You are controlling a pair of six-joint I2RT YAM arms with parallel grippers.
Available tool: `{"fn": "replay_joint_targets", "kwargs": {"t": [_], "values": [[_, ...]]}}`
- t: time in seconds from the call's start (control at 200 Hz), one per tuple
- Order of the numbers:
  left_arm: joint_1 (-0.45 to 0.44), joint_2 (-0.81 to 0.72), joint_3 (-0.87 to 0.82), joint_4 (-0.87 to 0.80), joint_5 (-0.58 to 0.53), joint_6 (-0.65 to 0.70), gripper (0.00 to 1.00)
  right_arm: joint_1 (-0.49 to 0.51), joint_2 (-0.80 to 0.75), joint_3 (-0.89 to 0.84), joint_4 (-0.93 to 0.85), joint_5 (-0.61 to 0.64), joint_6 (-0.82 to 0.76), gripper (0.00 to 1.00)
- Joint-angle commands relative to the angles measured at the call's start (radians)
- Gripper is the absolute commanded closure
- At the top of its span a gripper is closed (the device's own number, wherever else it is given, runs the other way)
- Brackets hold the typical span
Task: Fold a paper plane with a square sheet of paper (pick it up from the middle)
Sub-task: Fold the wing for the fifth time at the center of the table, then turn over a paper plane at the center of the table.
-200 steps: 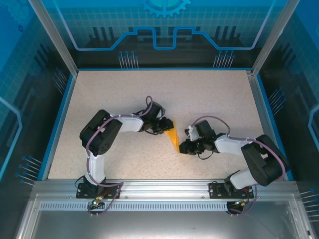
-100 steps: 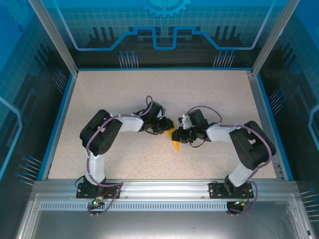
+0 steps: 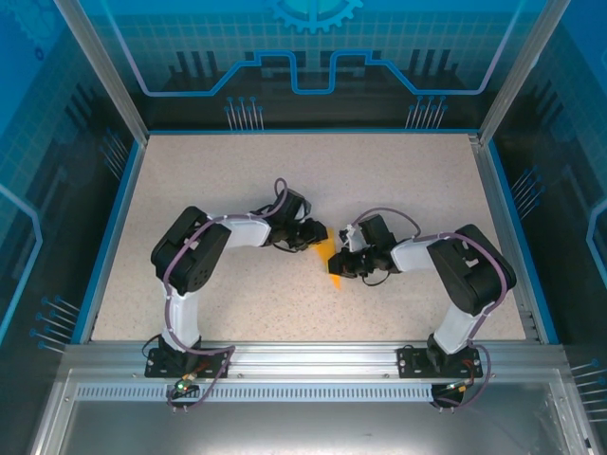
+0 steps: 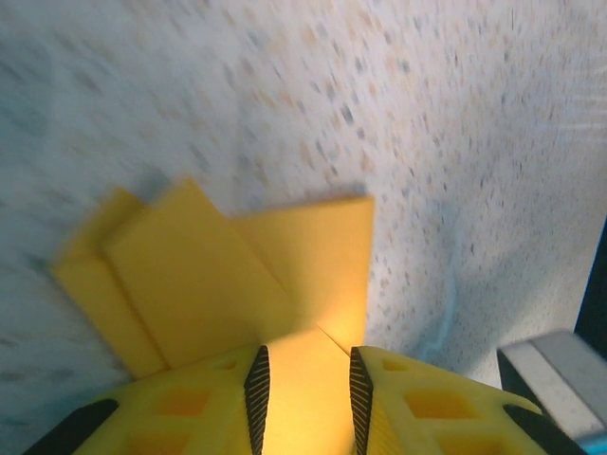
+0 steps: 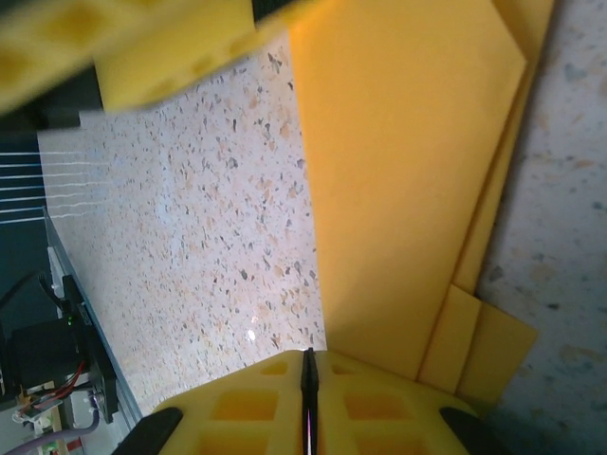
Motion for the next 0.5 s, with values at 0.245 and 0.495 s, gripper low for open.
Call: {"fn": "replay_joint_targets", "kwargs": {"t": [0.245, 0.495], "values": [[0.123, 0.095, 0.048, -0.018, -0.069, 0.059, 0.65, -0.015, 0.043, -0.056, -0.125, 0.038, -0.038, 0.9], [0.157, 0.084, 0.147, -0.129, -0.053, 0.108, 0.64, -0.016, 0.04, -0.046, -0.113, 0.013, -0.03, 0.89]]}}
